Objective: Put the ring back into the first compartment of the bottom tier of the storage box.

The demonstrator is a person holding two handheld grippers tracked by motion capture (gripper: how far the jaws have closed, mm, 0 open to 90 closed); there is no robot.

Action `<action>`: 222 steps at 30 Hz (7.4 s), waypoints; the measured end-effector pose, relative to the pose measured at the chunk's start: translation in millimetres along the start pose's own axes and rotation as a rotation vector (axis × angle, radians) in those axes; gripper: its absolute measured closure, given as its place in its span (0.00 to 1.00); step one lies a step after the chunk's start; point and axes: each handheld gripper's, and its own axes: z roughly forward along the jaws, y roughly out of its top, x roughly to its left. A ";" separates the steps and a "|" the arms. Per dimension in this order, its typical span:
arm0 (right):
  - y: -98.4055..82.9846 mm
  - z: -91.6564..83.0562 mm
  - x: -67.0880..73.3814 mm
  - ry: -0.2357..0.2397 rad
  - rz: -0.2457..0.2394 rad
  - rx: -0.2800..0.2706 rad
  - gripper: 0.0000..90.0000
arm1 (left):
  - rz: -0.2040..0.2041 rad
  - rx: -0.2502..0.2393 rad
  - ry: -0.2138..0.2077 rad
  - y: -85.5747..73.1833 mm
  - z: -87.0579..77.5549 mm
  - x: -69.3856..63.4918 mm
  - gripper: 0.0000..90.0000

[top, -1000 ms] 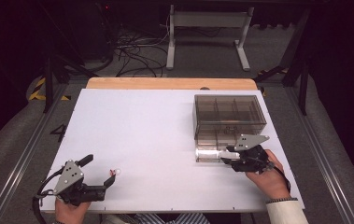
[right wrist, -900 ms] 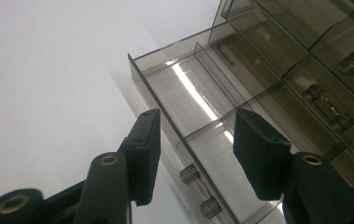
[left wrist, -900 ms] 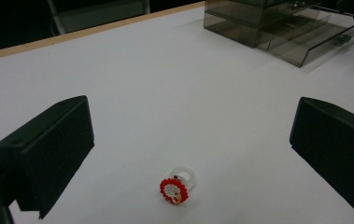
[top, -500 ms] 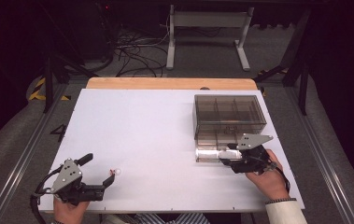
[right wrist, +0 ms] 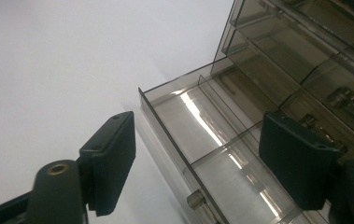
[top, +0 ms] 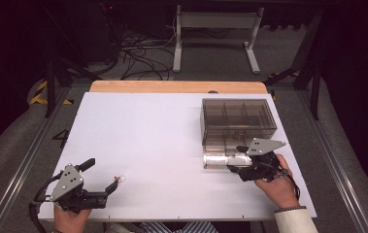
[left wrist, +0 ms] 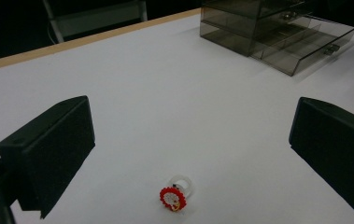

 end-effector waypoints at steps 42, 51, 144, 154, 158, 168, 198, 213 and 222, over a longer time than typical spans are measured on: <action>69.4 54.0 28.5 0.178 -0.099 -0.088 0.14 | -0.027 -0.003 0.028 -9.2 -21.2 -0.2 0.01; 72.6 61.7 29.0 0.223 -0.074 -0.119 0.07 | -0.026 -0.005 0.022 -9.0 -19.5 -0.3 0.01; 150.4 219.3 135.2 0.516 -0.184 -0.051 0.32 | -0.094 -0.048 0.062 -18.8 -46.1 3.3 0.02; 152.1 233.6 143.8 0.534 -0.196 -0.036 0.33 | -0.101 -0.047 0.077 -21.7 -52.2 2.2 0.02; 152.8 239.2 146.6 0.537 -0.208 -0.031 0.33 | -0.107 -0.051 0.082 -22.7 -54.2 1.8 0.02; 153.4 255.0 157.5 0.544 -0.237 -0.004 0.37 | -0.104 -0.047 0.083 -23.5 -54.9 1.7 0.02; 161.8 237.1 159.9 0.477 -0.304 -0.030 0.78 | -0.095 -0.047 0.067 -20.6 -48.2 2.8 0.02; 154.7 205.8 135.8 0.422 -0.239 -0.064 0.78 | -0.070 -0.038 0.025 -13.5 -31.2 4.6 0.02; 142.4 180.7 114.3 0.368 -0.187 -0.083 0.78 | -0.051 -0.032 -0.008 -8.7 -18.8 6.2 0.02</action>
